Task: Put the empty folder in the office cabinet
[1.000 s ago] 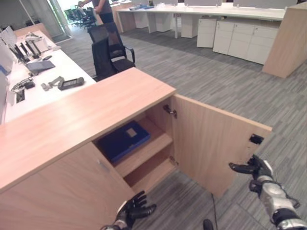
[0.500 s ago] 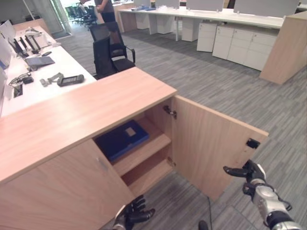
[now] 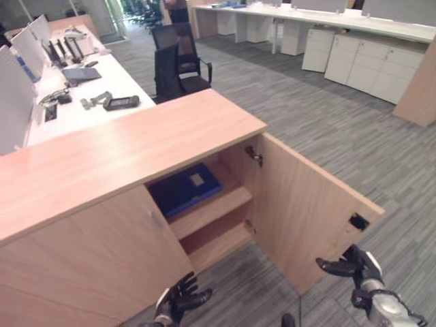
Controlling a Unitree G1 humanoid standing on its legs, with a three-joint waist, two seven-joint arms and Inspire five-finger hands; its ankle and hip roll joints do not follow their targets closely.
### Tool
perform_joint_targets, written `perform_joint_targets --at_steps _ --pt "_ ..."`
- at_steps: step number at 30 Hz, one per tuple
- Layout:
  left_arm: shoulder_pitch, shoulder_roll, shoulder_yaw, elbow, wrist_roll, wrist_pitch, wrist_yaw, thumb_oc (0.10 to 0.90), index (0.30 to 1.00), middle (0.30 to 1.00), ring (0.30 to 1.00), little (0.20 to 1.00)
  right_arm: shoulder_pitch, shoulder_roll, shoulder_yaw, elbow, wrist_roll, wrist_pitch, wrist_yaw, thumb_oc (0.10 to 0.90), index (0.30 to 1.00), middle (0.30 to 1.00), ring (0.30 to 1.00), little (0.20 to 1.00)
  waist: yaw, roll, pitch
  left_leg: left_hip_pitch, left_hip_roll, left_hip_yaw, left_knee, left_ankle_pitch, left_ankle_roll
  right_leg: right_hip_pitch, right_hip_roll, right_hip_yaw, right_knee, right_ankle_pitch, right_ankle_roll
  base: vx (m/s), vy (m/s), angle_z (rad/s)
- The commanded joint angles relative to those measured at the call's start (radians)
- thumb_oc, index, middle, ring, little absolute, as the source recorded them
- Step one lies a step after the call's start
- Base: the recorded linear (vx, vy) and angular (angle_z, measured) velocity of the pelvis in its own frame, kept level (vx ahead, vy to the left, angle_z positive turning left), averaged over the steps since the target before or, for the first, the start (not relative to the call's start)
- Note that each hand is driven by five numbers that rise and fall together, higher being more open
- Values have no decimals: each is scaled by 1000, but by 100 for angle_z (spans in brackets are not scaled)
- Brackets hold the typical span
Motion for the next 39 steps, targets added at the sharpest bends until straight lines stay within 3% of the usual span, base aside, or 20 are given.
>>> perform_joint_targets --at_steps 1,3,5,7,9,10,15,17,18,19,20,22,23,24,25,28,30,33,36,39 --pt "-131 53 -4 -35 -50 -68 8 800 900 900 900 900 -211 94 142 -172 -70 -116 162 800 900 900 900 900 73 -45 13 -60 -96 51 0 86 -89 166 65 -78 29 -268 -48 -69 -7 72" --pt "-136 50 -5 -46 -54 -71 19 800 900 900 900 900 -218 112 167 -162 -68 -120 155 800 900 900 900 900 81 -46 32 -102 -89 77 51 85 -97 166 55 -101 23 -261 -46 -107 38 61" --pt "-148 40 -10 -48 -60 -69 24 800 900 900 900 900 -233 120 191 -170 -63 -123 145 800 900 900 900 900 71 -58 58 -144 -48 222 132 80 -89 164 27 -138 27 -253 -43 -141 111 74" --pt "-152 36 -13 -55 -57 -64 18 800 900 900 900 900 -251 131 215 -172 -74 -115 140 800 900 900 900 900 39 -66 53 -127 37 446 164 81 -74 158 7 -189 28 -245 -39 -116 124 122" --pt "-140 40 -18 -56 -44 -58 10 800 900 900 900 900 -248 145 226 -171 -83 -107 143 800 900 900 900 900 32 -57 42 -84 70 561 141 80 -83 172 7 -224 27 -246 -37 -13 140 106" --pt "-122 45 -30 -53 -11 -52 1 800 900 900 900 900 -239 153 223 -188 -85 -99 150 800 900 900 900 900 35 -48 26 -65 55 568 109 79 -80 191 0 -252 27 -238 -30 78 183 78" --pt "-104 64 -48 -53 40 -39 -9 800 900 900 900 900 -241 186 213 -195 -69 -93 147 800 900 900 900 900 72 -64 5 -60 -10 508 63 65 -43 199 -50 -312 88 -241 -17 32 177 123" --pt "-111 83 -59 -68 53 -35 -15 800 900 900 900 900 -282 206 190 -166 -62 -99 121 800 900 900 900 900 97 -69 5 -58 -56 472 26 58 -8 153 -95 -338 222 -251 4 4 274 100" --pt "-102 92 -60 -79 59 -35 -19 800 900 900 900 900 -298 213 179 -157 -67 -99 109 800 900 900 900 900 103 -68 6 -49 -68 464 16 50 9 129 -112 -326 290 -252 21 54 357 112" --pt "-89 104 -56 -90 65 -34 -25 800 900 900 900 900 -328 220 158 -133 -81 -97 92 800 900 900 900 900 109 -67 17 -19 -87 451 4 34 35 80 -152 -287 423 -207 63 66 260 54" --pt "-82 112 -53 -95 66 -34 -28 800 900 900 900 900 -351 219 137 -118 -84 -96 79 800 900 900 900 900 114 -67 22 -10 -95 444 4 31 48 54 -165 -261 476 -155 85 71 203 35" --pt "-84 129 -58 -103 54 -35 -33 800 900 900 900 900 -399 214 78 -67 -83 -104 37 800 900 900 900 900 125 -47 33 6 -80 414 2 28 57 -10 -137 -190 571 -118 113 78 58 11" --pt "-80 133 -66 -115 48 -34 -38 800 900 900 900 900 -410 208 50 -55 -74 -110 16 800 900 900 900 900 127 -52 34 19 -90 392 -8 21 59 -3 -127 -169 558 -151 112 142 -5 13" --pt "-84 145 -78 -132 38 -33 -49 800 900 900 900 900 -435 183 2 -7 -47 -122 -23 800 900 900 900 900 121 -56 29 24 -102 347 -13 20 56 7 -77 -122 475 -219 91 151 -57 27" --pt "-91 151 -87 -132 32 -32 -54 800 900 900 900 900 -455 165 -22 34 -27 -132 -43 800 900 900 900 900 118 -61 23 18 -108 320 -15 21 51 17 -48 -91 383 -245 69 155 -108 41" --pt "-97 174 -96 -139 23 -30 -70 800 900 900 900 900 -541 73 -102 179 40 -147 -97 800 900 900 900 900 125 -85 3 23 -129 265 -19 9 38 42 -17 11 209 -232 46 114 -127 91" --pt "-86 170 -97 -137 -2 -29 -75 800 900 900 900 900 -575 -7 -138 256 80 -145 -106 800 900 900 900 900 133 -87 -24 21 -131 247 -25 9 29 93 -17 -7 141 -219 36 150 -145 70" --pt "-72 159 -109 -145 -6 -21 -80 800 900 900 900 900 -590 -52 -155 328 110 -138 -99 800 900 900 900 900 133 -80 -37 23 -128 231 -30 10 17 138 -12 -41 85 -209 29 78 -93 24" --pt "-57 146 -117 -149 0 -15 -81 800 900 900 900 900 -562 -50 -161 310 149 -131 -78 800 900 900 900 900 122 -73 -41 28 -120 229 -34 11 6 161 -7 -58 52 -203 23 37 -80 11" --pt "-46 124 -91 -144 5 -14 -73 800 900 900 900 900 -451 11 -161 175 169 -135 -32 800 900 900 900 900 96 -62 -38 37 -107 241 -37 13 -6 171 0 -65 24 -199 16 31 -76 0"
